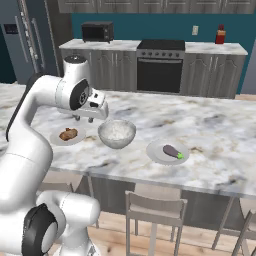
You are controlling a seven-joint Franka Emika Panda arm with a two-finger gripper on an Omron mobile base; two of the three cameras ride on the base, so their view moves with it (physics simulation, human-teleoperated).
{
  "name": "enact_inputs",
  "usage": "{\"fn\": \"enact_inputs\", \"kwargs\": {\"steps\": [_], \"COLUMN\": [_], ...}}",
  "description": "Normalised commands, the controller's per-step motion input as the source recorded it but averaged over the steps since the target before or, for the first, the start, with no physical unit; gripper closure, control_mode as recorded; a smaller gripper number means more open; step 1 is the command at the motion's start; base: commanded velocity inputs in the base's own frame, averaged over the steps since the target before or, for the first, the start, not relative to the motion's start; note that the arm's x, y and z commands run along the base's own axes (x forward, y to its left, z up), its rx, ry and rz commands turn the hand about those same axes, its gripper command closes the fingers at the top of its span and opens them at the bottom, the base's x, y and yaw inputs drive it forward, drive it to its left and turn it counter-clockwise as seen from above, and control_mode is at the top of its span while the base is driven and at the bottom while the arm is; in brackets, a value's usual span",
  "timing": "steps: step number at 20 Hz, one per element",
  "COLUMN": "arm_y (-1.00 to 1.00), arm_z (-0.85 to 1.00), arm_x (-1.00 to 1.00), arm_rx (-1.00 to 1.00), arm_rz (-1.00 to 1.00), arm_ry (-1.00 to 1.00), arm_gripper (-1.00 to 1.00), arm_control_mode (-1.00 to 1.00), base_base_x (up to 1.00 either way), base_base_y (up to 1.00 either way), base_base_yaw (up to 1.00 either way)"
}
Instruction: Pick the chicken drumstick and eggplant from their plates and place them in the bowl. Then put the bowl in the fridge.
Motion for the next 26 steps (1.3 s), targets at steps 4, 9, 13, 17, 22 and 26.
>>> {"fn": "enact_inputs", "kwargs": {"steps": [4, 9, 13, 17, 22, 26], "arm_y": [-0.03, -0.28, -0.42, -0.47, -0.53, -0.6], "arm_z": [0.0, 0.0, -0.01, 0.0, 0.0, -0.05], "arm_x": [-0.02, -0.11, -0.14, -0.04, 0.0, 0.0], "arm_rx": [0.0, 0.0, 0.0, 0.0, -0.11, -0.07], "arm_rz": [0.05, 0.36, 0.41, 0.26, 0.21, 0.19], "arm_ry": [-0.06, -0.16, -0.1, -0.02, 0.0, 0.03], "arm_gripper": [-1.0, -1.0, -1.0, -1.0, -1.0, -1.0], "arm_control_mode": [-1.0, -1.0, -1.0, -1.0, -1.0, -1.0], "base_base_x": [0.0, 0.0, 0.0, 0.0, 0.0, 0.0], "base_base_y": [0.0, 0.0, 0.0, 0.0, 0.0, 0.0], "base_base_yaw": [0.0, 0.0, 0.0, 0.0, 0.0, 0.0]}}
